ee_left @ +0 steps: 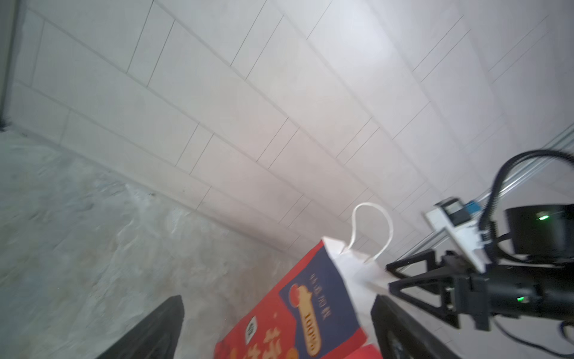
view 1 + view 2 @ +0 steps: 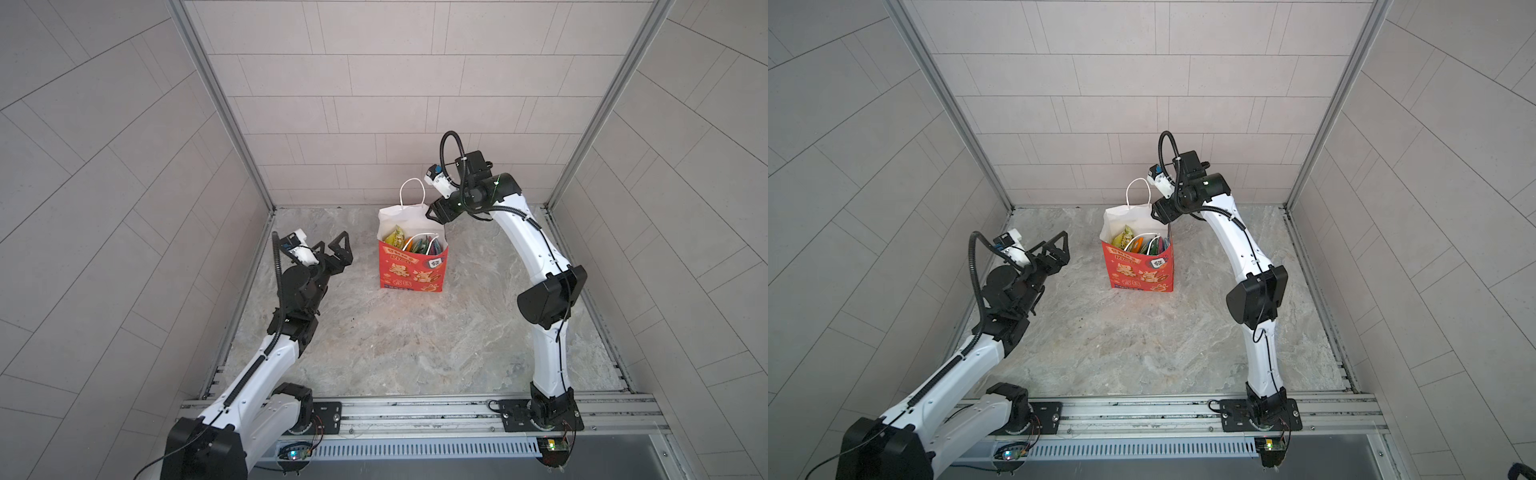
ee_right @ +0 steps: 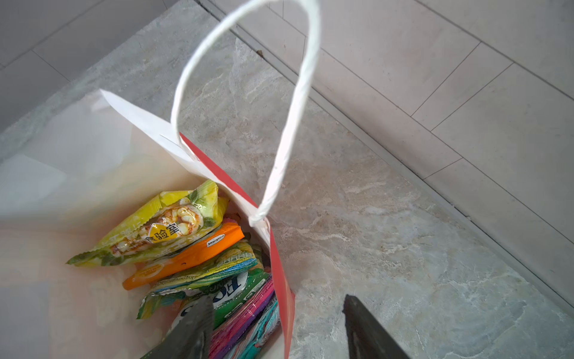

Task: Take the snacks out of the paper bag
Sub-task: Pick up the paper bag from the top-center of the table.

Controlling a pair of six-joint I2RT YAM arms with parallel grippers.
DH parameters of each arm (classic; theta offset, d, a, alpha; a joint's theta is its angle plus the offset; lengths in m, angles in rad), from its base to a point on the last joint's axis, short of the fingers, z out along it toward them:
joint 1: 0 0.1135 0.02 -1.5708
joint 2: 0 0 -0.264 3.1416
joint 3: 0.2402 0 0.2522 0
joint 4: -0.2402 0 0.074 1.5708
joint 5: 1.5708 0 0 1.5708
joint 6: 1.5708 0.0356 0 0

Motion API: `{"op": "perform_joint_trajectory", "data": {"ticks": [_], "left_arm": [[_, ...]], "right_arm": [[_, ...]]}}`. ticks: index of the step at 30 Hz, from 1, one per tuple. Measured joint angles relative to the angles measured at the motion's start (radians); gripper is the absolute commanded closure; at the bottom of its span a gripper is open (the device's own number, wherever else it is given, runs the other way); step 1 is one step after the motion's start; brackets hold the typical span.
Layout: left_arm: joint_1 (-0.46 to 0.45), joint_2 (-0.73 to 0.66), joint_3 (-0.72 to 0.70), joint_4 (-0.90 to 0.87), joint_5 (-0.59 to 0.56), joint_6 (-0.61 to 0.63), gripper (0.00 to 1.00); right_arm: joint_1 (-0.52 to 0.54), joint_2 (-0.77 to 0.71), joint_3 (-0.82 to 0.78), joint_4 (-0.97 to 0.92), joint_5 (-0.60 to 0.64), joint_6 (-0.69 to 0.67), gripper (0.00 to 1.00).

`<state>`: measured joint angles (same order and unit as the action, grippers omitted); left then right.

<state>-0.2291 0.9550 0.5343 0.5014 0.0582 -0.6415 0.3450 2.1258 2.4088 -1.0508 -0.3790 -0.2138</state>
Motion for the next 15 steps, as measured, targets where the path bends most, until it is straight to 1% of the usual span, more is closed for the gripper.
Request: {"op": "perform_joint_trajectory", "data": {"ticks": [2, 5, 6, 7, 10, 11, 14, 15], "left_arm": [[-0.003, 0.003, 0.048, -0.138, 0.011, 0.037, 0.04], [-0.01, 0.004, 0.167, -0.298, 0.05, 0.076, 0.04], [-0.011, 0.005, 0.208, -0.341, 0.062, 0.081, 0.07], [-0.014, 0.01, 0.251, -0.391, 0.077, 0.086, 0.08], [-0.032, 0.066, 0.405, -0.566, 0.118, 0.126, 0.08], [-0.043, 0.089, 0.449, -0.614, 0.122, 0.142, 0.08], [-0.087, 0.127, 0.504, -0.711, 0.132, 0.187, 0.09], [-0.099, 0.132, 0.505, -0.735, 0.133, 0.2, 0.09]], "right_arm": [[0.008, 0.021, 0.016, -0.017, 0.01, -0.008, 0.47], [0.014, 0.034, 0.02, -0.034, 0.023, -0.012, 0.55], [0.016, 0.034, 0.021, -0.035, 0.027, -0.012, 0.6], [0.016, 0.035, 0.022, -0.035, 0.029, -0.01, 0.63], [0.016, 0.035, 0.029, -0.035, 0.035, 0.0, 0.68], [0.016, 0.035, 0.032, -0.034, 0.037, 0.003, 0.72], [0.015, 0.035, 0.034, -0.026, 0.043, 0.011, 0.82], [0.015, 0.035, 0.034, -0.023, 0.045, 0.013, 0.83]]}}
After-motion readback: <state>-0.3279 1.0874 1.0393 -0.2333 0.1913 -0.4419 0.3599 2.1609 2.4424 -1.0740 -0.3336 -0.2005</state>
